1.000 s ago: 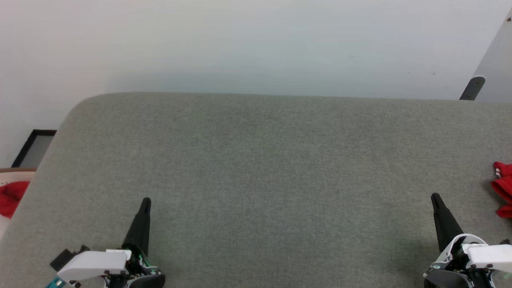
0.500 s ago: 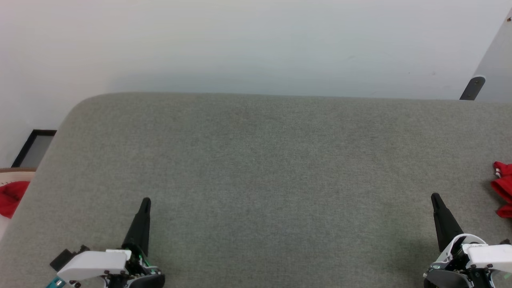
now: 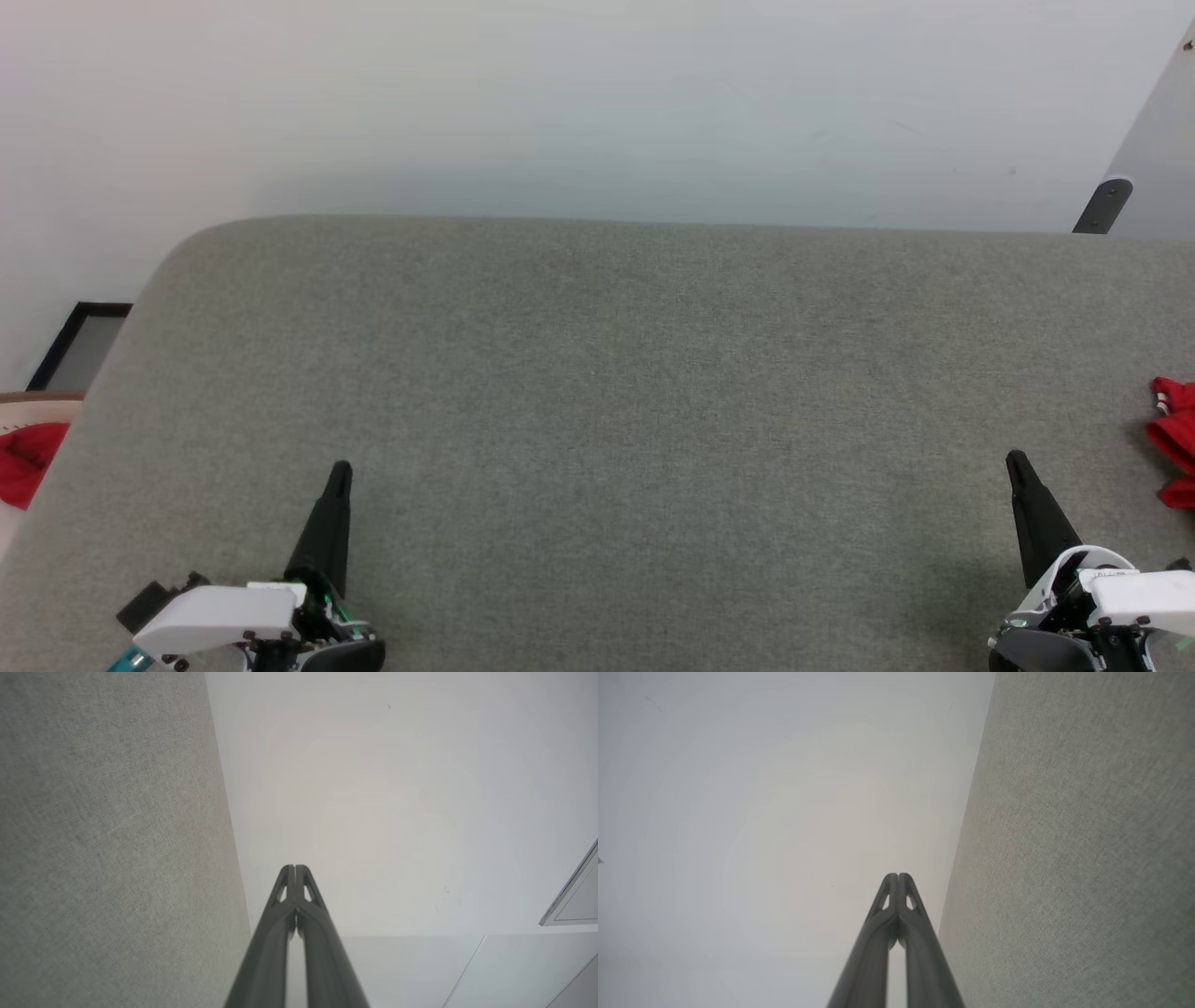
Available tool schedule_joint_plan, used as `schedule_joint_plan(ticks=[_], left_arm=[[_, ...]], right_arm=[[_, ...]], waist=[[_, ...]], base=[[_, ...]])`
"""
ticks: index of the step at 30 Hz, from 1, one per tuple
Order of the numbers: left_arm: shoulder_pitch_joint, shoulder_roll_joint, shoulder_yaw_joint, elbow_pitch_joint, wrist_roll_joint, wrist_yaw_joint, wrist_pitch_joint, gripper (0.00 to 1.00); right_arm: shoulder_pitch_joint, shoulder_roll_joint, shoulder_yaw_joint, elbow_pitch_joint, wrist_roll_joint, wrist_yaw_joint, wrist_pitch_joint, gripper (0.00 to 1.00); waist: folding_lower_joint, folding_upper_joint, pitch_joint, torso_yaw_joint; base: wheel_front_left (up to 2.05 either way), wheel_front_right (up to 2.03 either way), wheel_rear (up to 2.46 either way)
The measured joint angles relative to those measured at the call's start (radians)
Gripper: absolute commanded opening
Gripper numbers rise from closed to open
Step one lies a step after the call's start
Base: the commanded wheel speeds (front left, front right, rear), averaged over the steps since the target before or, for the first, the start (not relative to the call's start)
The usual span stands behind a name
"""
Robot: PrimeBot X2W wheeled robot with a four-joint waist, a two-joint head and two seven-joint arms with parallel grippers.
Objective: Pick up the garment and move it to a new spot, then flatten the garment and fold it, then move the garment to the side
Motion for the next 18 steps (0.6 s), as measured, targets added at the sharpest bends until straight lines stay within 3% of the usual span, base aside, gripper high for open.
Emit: schedule_joint_plan(ticks=[18], left_arm=[[0.0, 0.0, 0.0, 0.0, 0.0, 0.0, 0.0, 0.0]], right_arm=[[0.0, 0.0, 0.0, 0.0, 0.0, 0.0, 0.0, 0.0]], waist=[[0.0, -0.0001, 0.0, 0.0]], base=[[0.0, 0.0, 0.0]])
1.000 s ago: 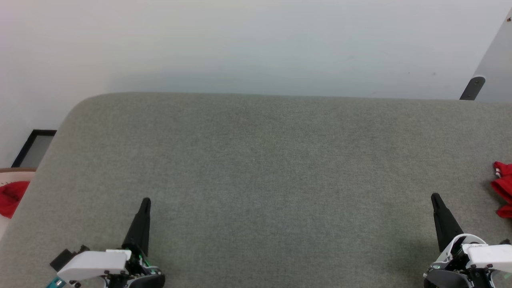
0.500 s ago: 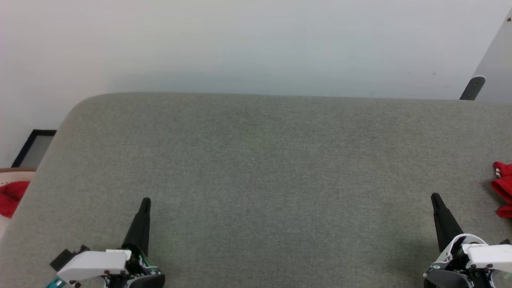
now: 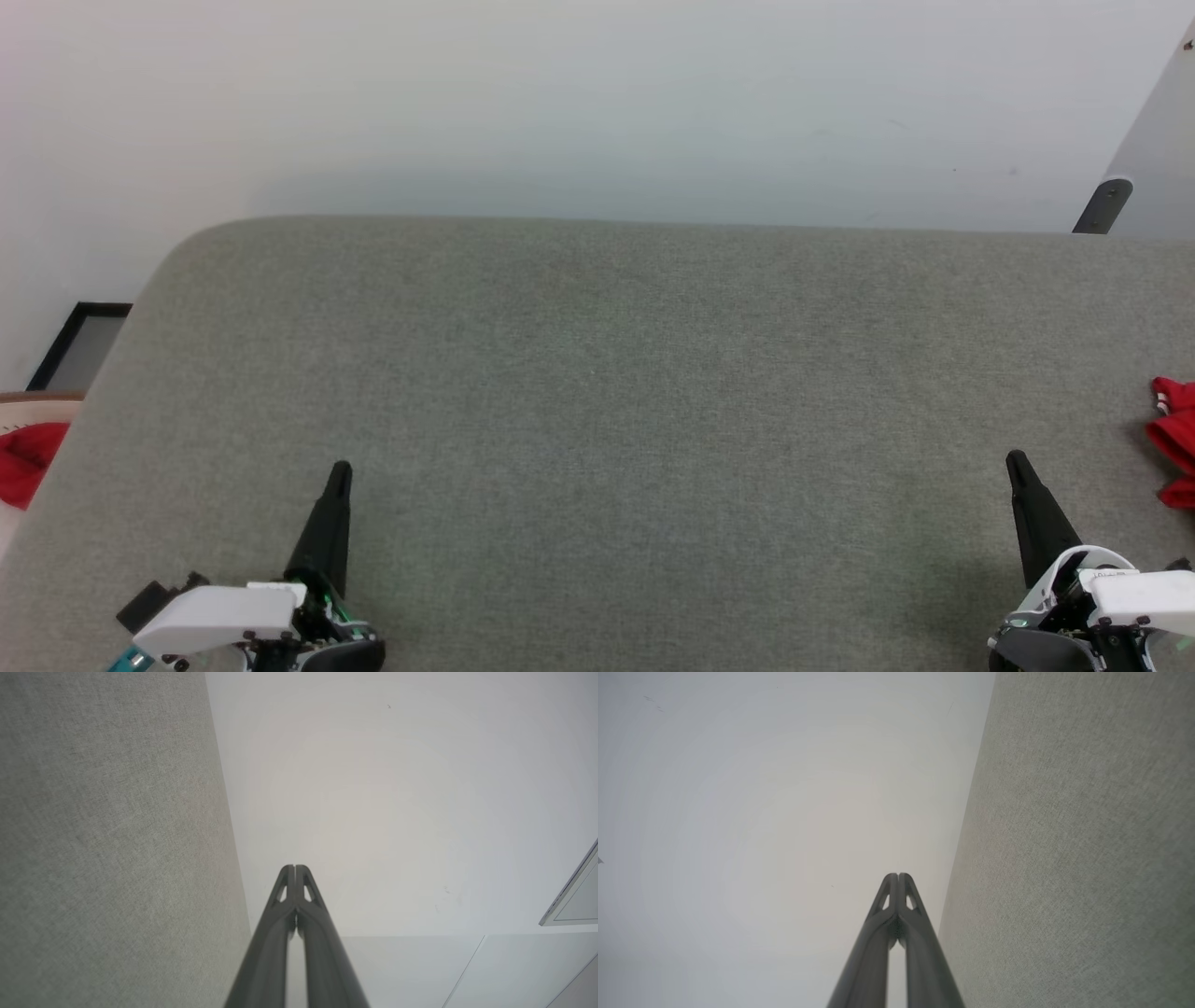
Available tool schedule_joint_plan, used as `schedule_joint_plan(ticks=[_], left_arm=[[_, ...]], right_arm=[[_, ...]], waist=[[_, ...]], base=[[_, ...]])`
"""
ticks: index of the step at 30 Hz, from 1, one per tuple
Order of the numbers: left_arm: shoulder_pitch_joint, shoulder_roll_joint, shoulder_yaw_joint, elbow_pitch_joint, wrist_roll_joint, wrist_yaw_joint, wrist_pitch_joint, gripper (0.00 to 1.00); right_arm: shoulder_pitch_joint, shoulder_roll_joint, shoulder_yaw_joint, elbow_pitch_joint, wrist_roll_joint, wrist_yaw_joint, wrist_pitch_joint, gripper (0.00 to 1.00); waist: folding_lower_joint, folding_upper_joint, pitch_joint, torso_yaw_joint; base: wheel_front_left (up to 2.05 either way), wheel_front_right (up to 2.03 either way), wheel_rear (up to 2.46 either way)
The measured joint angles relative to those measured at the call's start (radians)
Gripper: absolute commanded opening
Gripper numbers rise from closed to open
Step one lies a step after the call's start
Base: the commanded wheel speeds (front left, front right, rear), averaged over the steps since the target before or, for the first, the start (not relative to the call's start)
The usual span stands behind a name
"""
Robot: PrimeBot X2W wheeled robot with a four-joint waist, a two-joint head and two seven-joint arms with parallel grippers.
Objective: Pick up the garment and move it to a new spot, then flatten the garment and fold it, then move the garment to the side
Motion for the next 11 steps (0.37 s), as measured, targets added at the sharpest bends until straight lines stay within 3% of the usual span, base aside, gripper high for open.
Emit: schedule_joint_plan(ticks=[11], left_arm=[[0.0, 0.0, 0.0, 0.0, 0.0, 0.0, 0.0, 0.0]], right_arm=[[0.0, 0.0, 0.0, 0.0, 0.0, 0.0, 0.0, 0.0]], waist=[[0.0, 0.0, 0.0, 0.0]], base=[[0.0, 0.0, 0.0]])
